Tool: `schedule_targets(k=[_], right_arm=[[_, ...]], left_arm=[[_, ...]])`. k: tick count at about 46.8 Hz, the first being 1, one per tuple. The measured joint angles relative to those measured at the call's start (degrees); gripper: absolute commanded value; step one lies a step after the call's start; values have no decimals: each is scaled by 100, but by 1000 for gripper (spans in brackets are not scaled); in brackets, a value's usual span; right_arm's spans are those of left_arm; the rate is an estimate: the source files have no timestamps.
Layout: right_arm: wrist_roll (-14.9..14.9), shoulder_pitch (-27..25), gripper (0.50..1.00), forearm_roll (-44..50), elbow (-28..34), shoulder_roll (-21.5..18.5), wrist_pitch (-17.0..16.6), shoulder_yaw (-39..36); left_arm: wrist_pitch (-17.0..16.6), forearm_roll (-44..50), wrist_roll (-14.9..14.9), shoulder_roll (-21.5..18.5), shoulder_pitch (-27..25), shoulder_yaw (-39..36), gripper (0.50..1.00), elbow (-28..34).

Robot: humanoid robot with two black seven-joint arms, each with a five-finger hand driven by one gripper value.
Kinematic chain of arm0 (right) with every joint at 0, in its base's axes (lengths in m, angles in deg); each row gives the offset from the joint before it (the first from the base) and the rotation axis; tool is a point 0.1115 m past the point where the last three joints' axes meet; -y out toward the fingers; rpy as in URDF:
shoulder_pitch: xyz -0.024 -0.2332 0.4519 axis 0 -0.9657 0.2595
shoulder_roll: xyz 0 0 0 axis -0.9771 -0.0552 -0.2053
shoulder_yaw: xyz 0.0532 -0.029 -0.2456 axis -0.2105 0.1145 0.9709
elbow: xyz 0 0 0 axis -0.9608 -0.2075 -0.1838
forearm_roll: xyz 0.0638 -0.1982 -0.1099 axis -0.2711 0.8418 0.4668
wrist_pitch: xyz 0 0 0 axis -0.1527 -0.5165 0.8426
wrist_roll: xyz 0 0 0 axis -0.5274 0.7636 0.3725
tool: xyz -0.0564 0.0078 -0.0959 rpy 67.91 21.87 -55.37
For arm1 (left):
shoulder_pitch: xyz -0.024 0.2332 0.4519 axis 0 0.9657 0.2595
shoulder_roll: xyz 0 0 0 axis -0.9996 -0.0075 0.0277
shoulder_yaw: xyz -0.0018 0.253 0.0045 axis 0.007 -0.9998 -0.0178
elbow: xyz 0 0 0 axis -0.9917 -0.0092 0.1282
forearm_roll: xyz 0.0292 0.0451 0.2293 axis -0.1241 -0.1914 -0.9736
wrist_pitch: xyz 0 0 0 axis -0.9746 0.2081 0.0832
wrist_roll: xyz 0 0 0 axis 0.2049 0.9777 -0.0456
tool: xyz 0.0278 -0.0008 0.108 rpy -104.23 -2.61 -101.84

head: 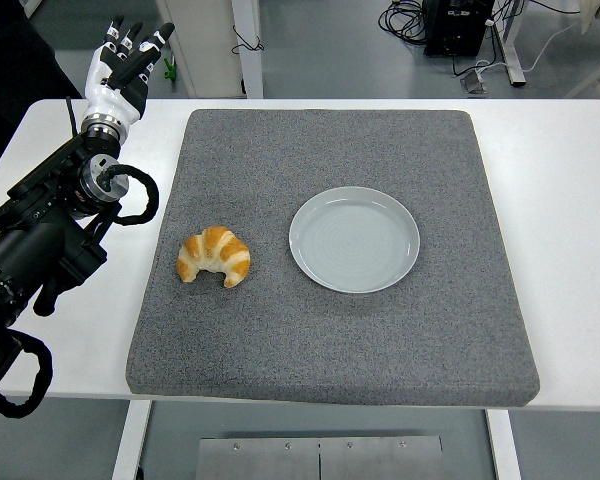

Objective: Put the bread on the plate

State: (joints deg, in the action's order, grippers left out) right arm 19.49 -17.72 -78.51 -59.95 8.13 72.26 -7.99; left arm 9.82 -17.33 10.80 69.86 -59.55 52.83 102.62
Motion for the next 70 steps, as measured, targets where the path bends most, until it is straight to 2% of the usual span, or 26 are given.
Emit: schedule_targets(k=[15, 20, 34, 40, 44, 49, 55, 62, 70], right_arm=[[0, 0, 1000, 2, 0, 0, 0, 0], [-1, 0, 1000, 1, 0, 0, 0, 0], [0, 0, 1000, 1, 0, 0, -1, 0], [0, 0, 1000, 1, 0, 0, -1, 0], [0, 0, 1000, 1, 0, 0, -1, 0], [0, 1, 1000, 0, 0, 0, -2, 0], [0, 0, 1000, 0, 0, 0, -2, 0], [0, 1, 1000, 1, 0, 0, -1, 0], [0, 1, 1000, 2, 0, 0, -1, 0]], left_arm=[[3, -1, 6, -101, -30, -210, 969, 63], [4, -2, 6, -261, -82, -407, 969, 76], [3, -3, 22, -543, -413, -1364, 971, 135], [-1, -45, 19, -579, -542, -2007, 971, 369], [-5, -95, 15, -841, -596, -2440, 971, 555], [-6, -157, 13, -983, -601, -2866, 971, 817], [-4, -797, 14, -1312, -685, -3294, 969, 1258], [-6, -1607, 22, -1587, -708, -3326, 971, 1695], [-1, -2481, 54, -1804, -782, -3336, 971, 1872]])
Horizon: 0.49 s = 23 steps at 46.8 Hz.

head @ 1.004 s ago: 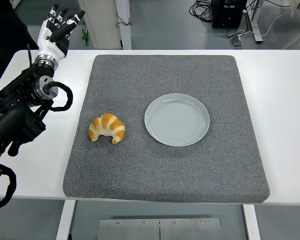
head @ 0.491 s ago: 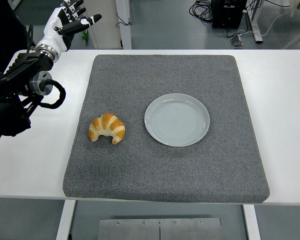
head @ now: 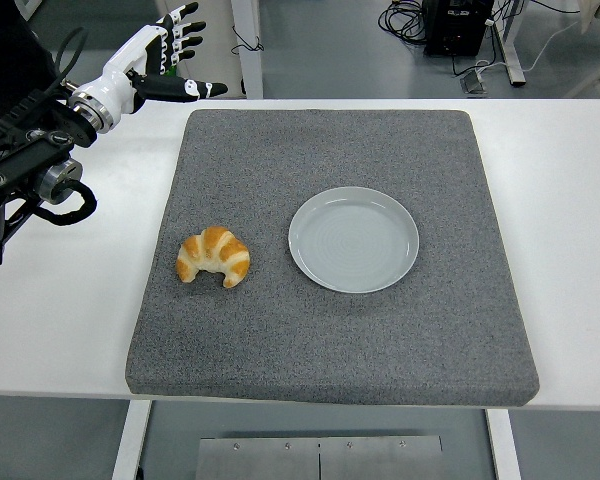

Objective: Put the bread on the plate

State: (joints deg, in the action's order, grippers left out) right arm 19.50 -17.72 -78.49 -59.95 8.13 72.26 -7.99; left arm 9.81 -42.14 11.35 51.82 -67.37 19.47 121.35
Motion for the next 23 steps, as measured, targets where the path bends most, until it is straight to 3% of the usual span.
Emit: schedule_targets(k=[5, 16, 23], right_arm=[[0, -1, 1000, 0, 0, 0, 1, 0], [0, 0, 1000, -2, 0, 0, 1, 0], [0, 0, 1000, -2, 0, 0, 1, 0]], left_arm=[[63, -511, 35, -161, -79, -10, 971, 97], [67, -1272, 114, -683, -82, -410, 971, 1109], [188, -1700, 328, -919, -156, -632, 969, 1509]])
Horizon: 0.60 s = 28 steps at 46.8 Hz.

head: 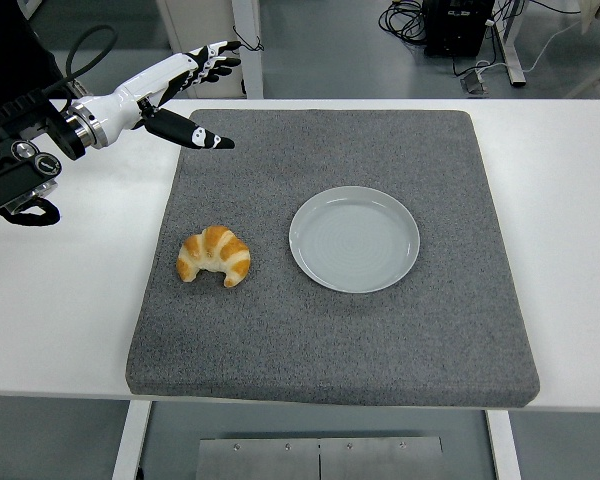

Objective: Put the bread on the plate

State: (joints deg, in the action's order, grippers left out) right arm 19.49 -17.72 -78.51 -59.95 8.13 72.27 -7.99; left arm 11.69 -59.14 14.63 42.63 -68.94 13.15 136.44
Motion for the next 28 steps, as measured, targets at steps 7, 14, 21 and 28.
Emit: schedule_targets(k=[7, 14, 21, 28], right_arm=[[0, 0, 1000, 0, 0, 0, 0, 0], [0, 0, 1000, 0, 0, 0, 0, 0], [0, 0, 1000, 0, 0, 0, 0, 0], [0, 0, 1000, 1, 0, 0, 0, 0]], left_arm=[[216, -551, 171, -186, -7, -67, 969, 237], [232, -1155, 524, -464, 51, -129, 969, 503], [232, -1568, 809, -651, 65, -131, 969, 573], [230, -1844, 827, -740, 121, -160, 968, 619]])
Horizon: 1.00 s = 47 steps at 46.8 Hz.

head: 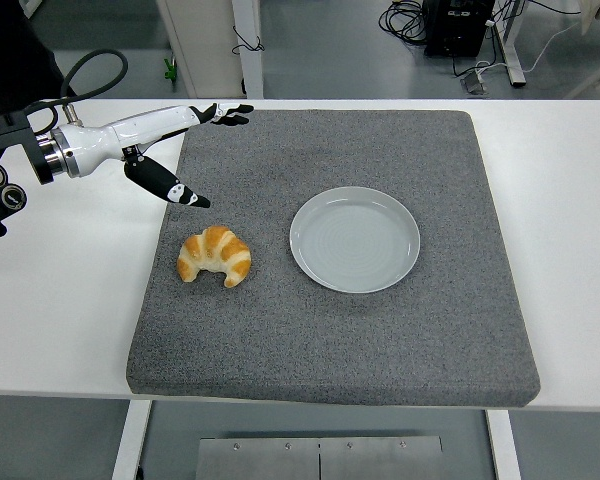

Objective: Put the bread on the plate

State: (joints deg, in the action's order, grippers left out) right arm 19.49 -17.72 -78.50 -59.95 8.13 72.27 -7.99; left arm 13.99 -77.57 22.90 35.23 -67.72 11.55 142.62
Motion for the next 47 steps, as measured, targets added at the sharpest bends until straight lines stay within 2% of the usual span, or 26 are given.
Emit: schedule_targets(k=[9, 20, 33, 40, 47], right_arm=[[0, 0, 1000, 0, 0, 0, 0, 0], [0, 0, 1000, 0, 0, 0, 0, 0], [0, 0, 1000, 2, 0, 0, 0, 0], [0, 0, 1000, -1, 0, 0, 0, 0], [0, -1, 1000, -1, 0, 0, 0, 0]], left_arm=[[-9, -189, 1, -167, 24, -354, 966, 142], [-9, -431, 141, -170, 274, -371, 963, 168], [-66, -602, 136, -117, 428, -368, 961, 165], [-260, -618, 117, -71, 533, -375, 961, 161], [-752, -687, 89, 107, 748, -394, 961, 149]])
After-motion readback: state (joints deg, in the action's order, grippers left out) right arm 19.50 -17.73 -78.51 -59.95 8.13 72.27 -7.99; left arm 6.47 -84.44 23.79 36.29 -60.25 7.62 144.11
